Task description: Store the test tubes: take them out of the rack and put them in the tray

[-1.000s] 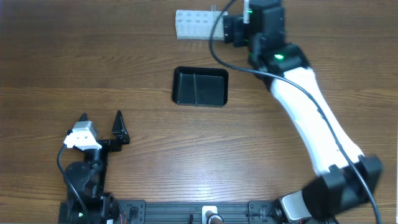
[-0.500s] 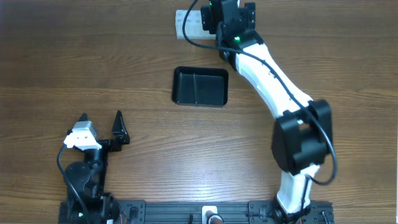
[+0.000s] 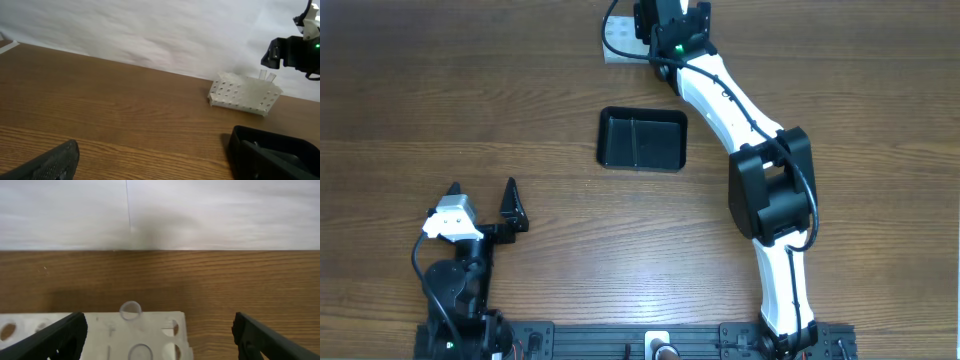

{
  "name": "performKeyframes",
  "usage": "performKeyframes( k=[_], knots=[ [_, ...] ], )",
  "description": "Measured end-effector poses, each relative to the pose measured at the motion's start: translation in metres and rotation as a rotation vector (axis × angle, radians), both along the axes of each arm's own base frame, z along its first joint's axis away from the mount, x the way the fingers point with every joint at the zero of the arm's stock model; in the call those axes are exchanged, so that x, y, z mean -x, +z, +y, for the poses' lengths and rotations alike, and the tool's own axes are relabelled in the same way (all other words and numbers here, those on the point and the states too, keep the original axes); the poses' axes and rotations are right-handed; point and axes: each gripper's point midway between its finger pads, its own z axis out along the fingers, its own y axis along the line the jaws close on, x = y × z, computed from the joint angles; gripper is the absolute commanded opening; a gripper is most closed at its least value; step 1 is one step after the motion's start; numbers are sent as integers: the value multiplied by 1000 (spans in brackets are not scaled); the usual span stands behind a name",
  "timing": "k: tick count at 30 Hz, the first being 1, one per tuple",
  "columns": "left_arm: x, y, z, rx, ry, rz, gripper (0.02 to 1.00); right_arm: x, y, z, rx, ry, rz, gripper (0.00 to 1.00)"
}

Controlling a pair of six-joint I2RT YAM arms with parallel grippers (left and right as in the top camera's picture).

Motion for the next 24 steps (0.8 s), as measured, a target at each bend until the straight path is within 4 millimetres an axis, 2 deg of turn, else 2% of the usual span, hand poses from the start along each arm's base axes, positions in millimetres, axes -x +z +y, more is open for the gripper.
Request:
performKeyframes(
  k=[5, 14, 19, 24],
  knots=[
    [0, 0, 0, 0, 0, 0, 998, 0, -5, 8, -27, -6, 1, 866],
    [0, 0, 0, 0, 0, 0, 996, 4, -30, 16, -15, 1, 48, 851],
    [0, 0, 0, 0, 0, 0, 998, 4, -32, 16, -16, -1, 51, 833],
    [0, 0, 0, 0, 0, 0, 996, 4, -33, 16, -14, -2, 51, 768]
  ],
)
